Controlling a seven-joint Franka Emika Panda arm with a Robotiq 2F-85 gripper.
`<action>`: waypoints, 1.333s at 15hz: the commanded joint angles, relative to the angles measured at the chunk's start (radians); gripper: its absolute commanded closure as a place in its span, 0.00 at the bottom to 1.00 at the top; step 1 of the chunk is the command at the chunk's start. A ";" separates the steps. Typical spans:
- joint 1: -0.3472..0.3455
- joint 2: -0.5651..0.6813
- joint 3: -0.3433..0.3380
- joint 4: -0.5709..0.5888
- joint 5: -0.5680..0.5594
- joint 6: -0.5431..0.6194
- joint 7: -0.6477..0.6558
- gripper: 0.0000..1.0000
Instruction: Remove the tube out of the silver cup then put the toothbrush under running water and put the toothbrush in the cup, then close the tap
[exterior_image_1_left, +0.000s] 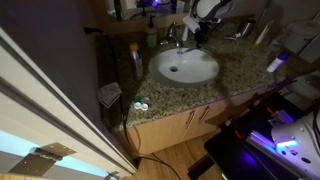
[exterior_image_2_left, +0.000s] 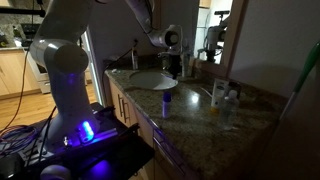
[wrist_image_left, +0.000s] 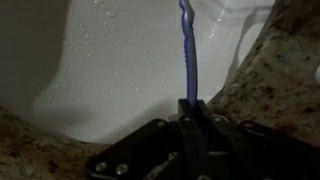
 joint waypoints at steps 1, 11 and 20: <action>-0.011 0.000 0.009 0.006 -0.008 -0.002 0.006 0.98; -0.019 0.014 0.007 0.013 0.016 0.051 0.068 0.90; -0.033 0.014 0.021 0.015 0.032 0.043 0.045 0.98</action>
